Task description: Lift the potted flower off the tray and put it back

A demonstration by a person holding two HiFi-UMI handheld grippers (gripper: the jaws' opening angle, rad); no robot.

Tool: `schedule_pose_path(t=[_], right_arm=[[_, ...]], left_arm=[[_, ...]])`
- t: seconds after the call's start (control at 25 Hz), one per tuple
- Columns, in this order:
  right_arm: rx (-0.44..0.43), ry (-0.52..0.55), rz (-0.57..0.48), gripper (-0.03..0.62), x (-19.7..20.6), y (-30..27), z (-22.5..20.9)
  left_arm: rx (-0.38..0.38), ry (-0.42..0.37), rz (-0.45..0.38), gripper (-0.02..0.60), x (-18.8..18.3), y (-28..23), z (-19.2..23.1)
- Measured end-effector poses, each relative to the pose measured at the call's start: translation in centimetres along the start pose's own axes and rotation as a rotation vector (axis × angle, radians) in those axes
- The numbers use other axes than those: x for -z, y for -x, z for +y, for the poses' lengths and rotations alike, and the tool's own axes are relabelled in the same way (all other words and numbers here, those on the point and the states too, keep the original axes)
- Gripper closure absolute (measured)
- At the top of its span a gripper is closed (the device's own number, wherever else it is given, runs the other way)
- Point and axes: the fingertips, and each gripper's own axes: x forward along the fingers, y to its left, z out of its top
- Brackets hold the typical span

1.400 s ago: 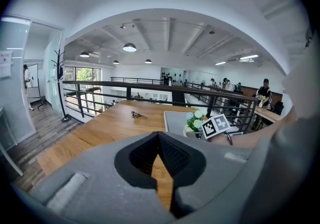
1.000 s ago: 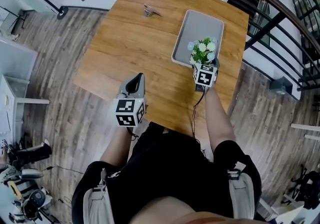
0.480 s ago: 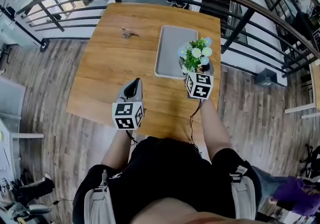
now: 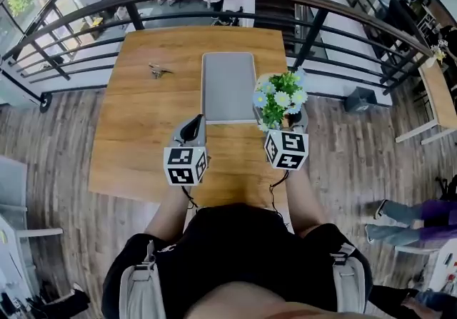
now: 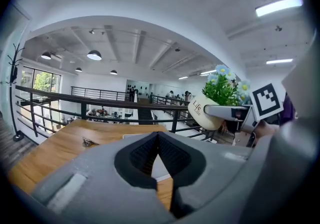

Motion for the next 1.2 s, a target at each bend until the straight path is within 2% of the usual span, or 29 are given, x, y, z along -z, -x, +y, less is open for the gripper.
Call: schedule_pose_path(t=[0.24, 0.48, 1.2], right_arm=[[0.03, -0.014, -0.023, 0.114, -0.4, 4.1, -1.5], [0.041, -0.021, -0.028, 0.114, -0.3, 5.4, -2.0], [-0.004, -0.04, -0.012, 0.114, 0.8, 4.3, -0.9]], left_arm=[[0.066, -0.017, -0.016, 0.569, -0.9, -1.5, -2.8], [0.106, -0.033, -0.028, 0.569, -1.7, -2.1, -4.5], [0.063, -0.022, -0.009, 0.569, -0.5, -0.8, -3.2]])
